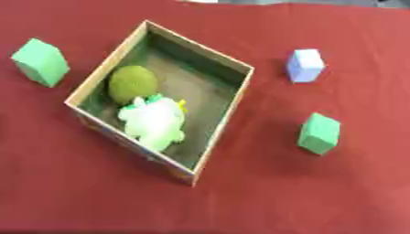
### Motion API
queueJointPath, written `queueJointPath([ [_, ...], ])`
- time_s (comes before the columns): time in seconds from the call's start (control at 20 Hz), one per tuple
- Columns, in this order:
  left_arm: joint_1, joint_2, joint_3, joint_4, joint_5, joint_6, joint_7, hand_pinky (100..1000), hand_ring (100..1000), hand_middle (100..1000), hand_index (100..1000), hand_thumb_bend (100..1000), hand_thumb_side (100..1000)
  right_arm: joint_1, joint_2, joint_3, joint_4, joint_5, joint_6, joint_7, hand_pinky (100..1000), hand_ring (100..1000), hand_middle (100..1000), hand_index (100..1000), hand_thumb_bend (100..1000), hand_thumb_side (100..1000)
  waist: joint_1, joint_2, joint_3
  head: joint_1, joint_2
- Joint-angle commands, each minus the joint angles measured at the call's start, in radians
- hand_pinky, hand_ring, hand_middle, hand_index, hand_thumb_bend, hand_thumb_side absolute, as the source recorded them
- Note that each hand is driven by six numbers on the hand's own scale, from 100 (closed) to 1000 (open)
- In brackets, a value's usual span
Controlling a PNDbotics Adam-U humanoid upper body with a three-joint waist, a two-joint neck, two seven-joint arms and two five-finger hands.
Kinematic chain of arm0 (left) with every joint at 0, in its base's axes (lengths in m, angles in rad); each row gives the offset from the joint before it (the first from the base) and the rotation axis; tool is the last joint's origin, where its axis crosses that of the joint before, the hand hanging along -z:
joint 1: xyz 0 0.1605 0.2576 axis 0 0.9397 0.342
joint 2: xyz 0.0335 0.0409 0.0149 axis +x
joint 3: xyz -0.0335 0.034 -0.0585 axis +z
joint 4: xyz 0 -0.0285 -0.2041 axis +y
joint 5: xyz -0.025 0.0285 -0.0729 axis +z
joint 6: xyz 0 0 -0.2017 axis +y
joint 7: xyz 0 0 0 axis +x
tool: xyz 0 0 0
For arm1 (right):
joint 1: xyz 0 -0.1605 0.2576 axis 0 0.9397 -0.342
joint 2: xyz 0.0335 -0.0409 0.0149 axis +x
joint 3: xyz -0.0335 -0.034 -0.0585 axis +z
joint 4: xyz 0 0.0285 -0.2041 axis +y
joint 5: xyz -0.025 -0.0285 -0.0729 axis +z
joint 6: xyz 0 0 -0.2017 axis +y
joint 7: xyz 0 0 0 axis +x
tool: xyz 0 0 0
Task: Pick up objects on the table and place them in the box.
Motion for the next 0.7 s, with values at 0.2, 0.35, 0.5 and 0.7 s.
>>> queueJointPath([
  [0.2,-0.001,0.016,0.006,-0.02,-0.001,0.002,0.001,853,905,794,890,100,711,-0.001,-0.022,-0.011,-0.015,0.002,-0.001,0.003,884,974,647,898,100,470,-0.007,-0.016,0.0,-0.001,-0.002],
  [0.35,-0.001,0.017,0.006,-0.02,-0.001,0.001,0.001,853,905,794,890,100,711,0.0,-0.026,-0.013,-0.015,0.01,0.011,0.008,888,993,667,911,100,476,-0.007,-0.016,-0.001,-0.001,0.0],
  [0.5,0.0,0.019,0.005,-0.02,-0.002,0.001,0.001,853,905,794,890,100,711,-0.003,-0.054,-0.014,-0.015,0.043,0.044,0.026,894,1000,715,939,100,451,-0.008,-0.017,-0.002,-0.002,0.003],
  [0.7,0.0,0.021,0.003,-0.02,-0.001,0.002,-0.001,853,905,794,890,100,711,-0.007,-0.122,0.006,-0.015,0.101,0.094,0.08,898,1000,771,953,100,370,-0.009,-0.019,-0.003,-0.004,0.002],
])
